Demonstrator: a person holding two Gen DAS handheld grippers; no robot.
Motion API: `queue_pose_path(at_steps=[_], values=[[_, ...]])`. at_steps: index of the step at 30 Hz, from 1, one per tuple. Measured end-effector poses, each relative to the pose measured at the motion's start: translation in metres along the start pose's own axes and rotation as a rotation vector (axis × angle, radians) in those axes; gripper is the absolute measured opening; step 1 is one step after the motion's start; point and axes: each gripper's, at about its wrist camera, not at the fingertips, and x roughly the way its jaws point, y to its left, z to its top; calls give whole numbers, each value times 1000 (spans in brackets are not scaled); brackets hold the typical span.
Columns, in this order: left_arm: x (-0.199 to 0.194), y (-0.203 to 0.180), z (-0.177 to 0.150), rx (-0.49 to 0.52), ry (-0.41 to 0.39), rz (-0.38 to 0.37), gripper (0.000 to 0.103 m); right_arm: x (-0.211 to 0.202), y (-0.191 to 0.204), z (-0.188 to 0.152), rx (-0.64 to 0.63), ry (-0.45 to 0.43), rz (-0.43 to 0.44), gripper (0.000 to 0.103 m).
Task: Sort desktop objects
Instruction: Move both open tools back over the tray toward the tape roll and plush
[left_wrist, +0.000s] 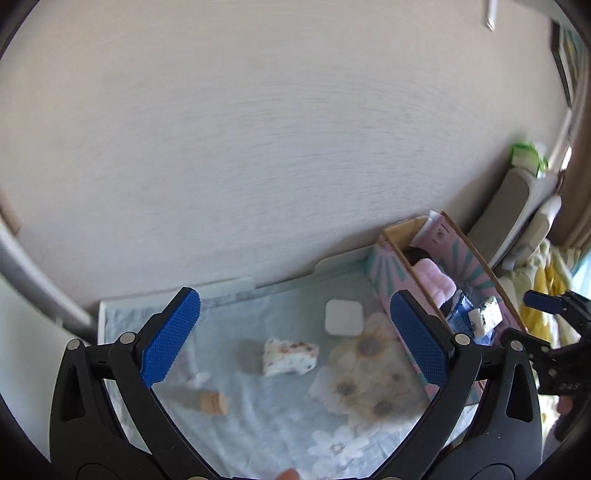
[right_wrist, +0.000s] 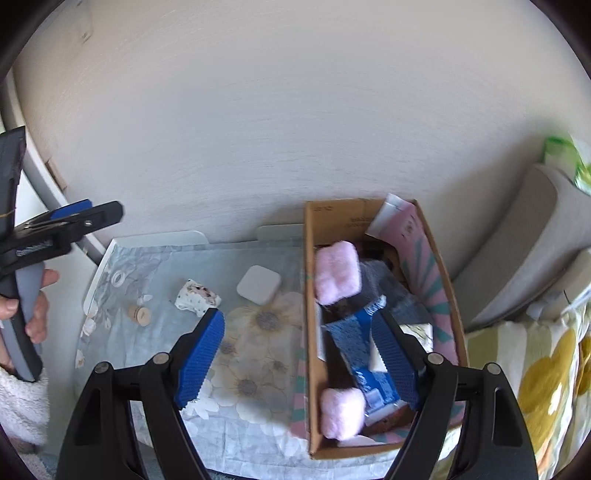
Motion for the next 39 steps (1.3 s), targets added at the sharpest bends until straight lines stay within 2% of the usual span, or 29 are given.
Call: queue_pose_path(at_steps=[9,18,27,39], values=[[-33,68,-31,-101,-14,88,103,23,44,5,-56,39,69,79],[-40,107,-65,-176,6,122,103,46,73,5,-63,86,93,79],[-33,128,-96,-182,39,139,103,72,94,-9,-83,152,77,79],[-3,128,-142,-146,85,127,103,93,88,-33,-90,213,50,79]])
